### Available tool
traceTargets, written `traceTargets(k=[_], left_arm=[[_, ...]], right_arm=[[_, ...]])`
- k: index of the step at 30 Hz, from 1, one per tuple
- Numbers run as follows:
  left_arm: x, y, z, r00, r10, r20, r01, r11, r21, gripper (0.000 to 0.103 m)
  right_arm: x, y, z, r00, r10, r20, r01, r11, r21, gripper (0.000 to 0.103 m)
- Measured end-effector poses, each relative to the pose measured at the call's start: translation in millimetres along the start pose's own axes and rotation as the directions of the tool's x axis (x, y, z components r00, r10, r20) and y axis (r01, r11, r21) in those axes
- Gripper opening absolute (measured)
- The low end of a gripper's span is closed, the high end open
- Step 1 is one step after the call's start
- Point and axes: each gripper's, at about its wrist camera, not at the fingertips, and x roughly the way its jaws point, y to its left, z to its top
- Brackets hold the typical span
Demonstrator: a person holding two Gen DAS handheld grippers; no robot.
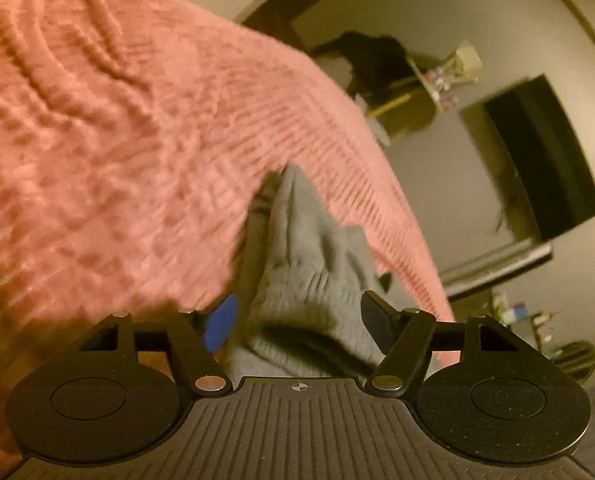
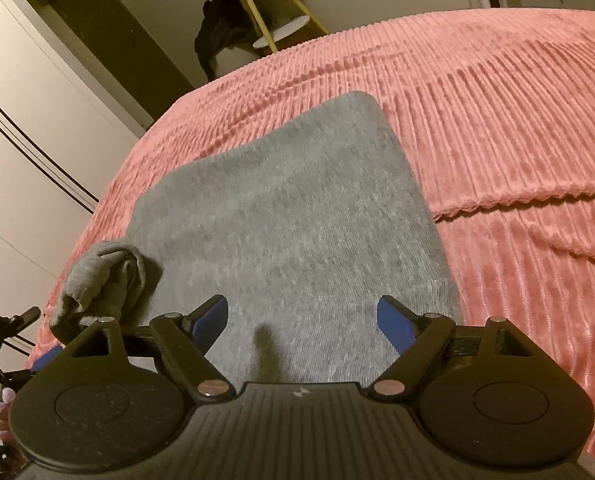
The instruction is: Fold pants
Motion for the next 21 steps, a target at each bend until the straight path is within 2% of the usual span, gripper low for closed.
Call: traceTargets(k=[2,8,10,12,14,17,18,19,21], left_arm=[[1.6,-0.4,1.2,1.000,0.015,-0.005,-0.015,1.000,0.014,0.078],[49.5,-3.6,4.1,0.985,0.010,-0.171,-0.008,1.000,0.015,0.078],[55.7,-8.0,8.3,0.986,0.016,-0.165,-0.013,1.000,0.018,0.071],[57.1,-29.2,11.4,0.991,0.046,-0.127,-0.029,0.991,0.134,0.065],[58.5,-55.5,13.2,0.992,0.071,-0.101,-0.045,0.970,0.238,0.063],[66.2,-94.8,15.2,0.996,0.057,-0.072,-0.030,0.940,0.339,0.063],[67.0,-106.7,14.1,0.997,0.040,-0.065,-0.013,0.932,0.363,0.064],[69.0,-116.2,13.2,0.998,0.006,-0.064,0.018,0.928,0.372,0.074],[71.6,-132.2,10.3,0.994,-0.082,-0.078,0.104,0.927,0.360,0.087]], right_arm=[[-1.5,-1.6,0.0,1.000,0.010,0.004,-0.010,1.000,0.009,0.082],[0.1,-4.4,1.2,1.000,0.017,-0.001,-0.017,1.000,0.025,0.083],[-1.4,-4.9,0.5,1.000,0.022,0.003,-0.022,0.999,0.027,0.083],[-2.2,-6.3,0.2,1.000,0.028,0.005,-0.028,0.999,0.035,0.083],[-1.4,-6.5,0.5,1.000,0.028,0.004,-0.028,0.999,0.037,0.083],[0.3,-3.7,0.5,1.000,0.019,0.002,-0.019,0.999,0.026,0.083],[0.4,-2.8,0.3,1.000,0.017,0.002,-0.017,1.000,0.020,0.083],[-0.1,-2.6,0.2,1.000,0.017,0.004,-0.017,1.000,0.018,0.083],[-1.8,-3.8,-0.2,1.000,0.023,0.010,-0.024,0.999,0.026,0.083]])
